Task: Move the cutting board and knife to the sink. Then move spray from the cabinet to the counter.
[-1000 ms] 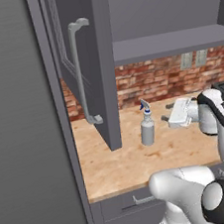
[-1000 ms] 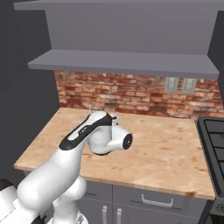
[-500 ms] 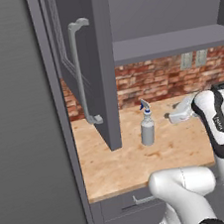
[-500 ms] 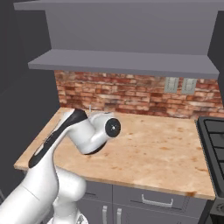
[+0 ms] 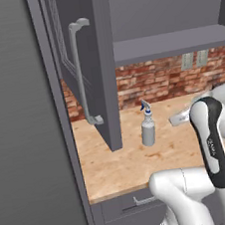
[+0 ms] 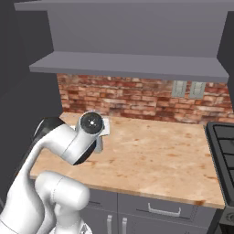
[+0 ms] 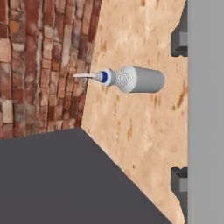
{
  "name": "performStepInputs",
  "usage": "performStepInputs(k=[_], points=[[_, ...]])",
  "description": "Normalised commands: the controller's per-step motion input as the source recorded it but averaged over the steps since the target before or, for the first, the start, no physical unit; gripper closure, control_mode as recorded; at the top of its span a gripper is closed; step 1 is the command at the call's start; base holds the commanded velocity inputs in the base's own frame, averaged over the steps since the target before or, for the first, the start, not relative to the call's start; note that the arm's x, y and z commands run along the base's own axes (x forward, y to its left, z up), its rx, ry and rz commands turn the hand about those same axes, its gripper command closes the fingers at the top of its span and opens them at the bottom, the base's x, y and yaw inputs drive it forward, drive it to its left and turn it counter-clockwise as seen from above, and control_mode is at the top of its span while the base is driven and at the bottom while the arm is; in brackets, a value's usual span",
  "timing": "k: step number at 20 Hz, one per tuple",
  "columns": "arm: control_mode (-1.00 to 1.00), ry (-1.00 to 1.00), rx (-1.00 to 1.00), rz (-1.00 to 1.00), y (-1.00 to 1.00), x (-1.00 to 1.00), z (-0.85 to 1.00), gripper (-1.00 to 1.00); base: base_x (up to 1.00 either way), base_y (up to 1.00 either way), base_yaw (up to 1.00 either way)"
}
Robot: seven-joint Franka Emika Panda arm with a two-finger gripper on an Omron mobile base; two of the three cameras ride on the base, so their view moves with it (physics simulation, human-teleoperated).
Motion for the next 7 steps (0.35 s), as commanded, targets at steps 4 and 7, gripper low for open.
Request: performStepInputs(k=[4,7], points=[[-1.00,0.15,-0.17,-0.10,0.00,-0.49,0.20,-1.00,0.00,0.00,0.00],[-1.00,0.09,-0.18,-0.10,0.00,-0.53,0.16,-1.00,0.00,0.00,0.00]])
